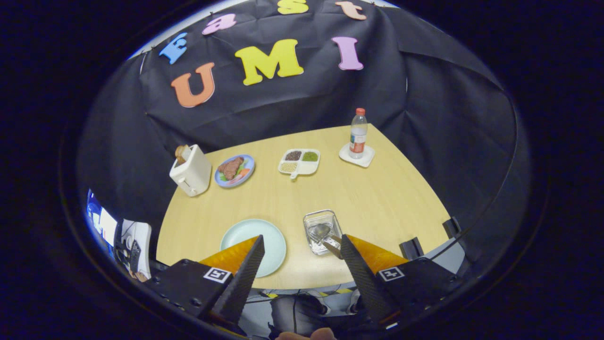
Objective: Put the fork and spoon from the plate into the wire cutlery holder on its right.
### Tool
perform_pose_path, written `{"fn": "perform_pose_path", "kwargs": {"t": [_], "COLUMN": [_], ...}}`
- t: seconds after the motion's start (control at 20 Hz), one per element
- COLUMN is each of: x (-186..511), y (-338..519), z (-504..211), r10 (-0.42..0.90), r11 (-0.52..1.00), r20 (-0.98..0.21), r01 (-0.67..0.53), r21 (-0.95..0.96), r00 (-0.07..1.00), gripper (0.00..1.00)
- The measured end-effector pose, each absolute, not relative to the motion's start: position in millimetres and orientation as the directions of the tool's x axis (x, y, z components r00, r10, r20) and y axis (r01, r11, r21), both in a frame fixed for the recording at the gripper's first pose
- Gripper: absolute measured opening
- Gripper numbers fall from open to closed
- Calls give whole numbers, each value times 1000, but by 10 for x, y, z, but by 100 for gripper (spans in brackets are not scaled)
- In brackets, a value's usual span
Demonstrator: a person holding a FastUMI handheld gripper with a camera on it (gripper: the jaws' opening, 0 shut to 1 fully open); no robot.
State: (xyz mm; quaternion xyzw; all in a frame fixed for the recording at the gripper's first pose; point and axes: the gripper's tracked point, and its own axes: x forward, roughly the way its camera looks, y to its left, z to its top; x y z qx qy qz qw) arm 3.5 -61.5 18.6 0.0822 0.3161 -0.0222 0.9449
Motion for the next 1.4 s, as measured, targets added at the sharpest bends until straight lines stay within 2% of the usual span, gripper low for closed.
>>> {"fn": "perform_pose_path", "kwargs": {"t": [0.25, 0.5, 0.65, 1.1, 1.4], "x": [-95, -234, -393, -629, -608], "y": [-456, -381, -267, -17, 94], "z": [206, 639, 701, 538, 484], "r10": [-31, -85, -74, -80, -83], "r11": [997, 996, 997, 995, 996], "r20": [-442, -128, -20, 165, 163], "r01": [59, 84, 74, 89, 88], "r21": [51, -17, -9, -49, -22], "r00": [897, 988, 997, 983, 983], "gripper": [97, 97, 97, 97, 96]}}
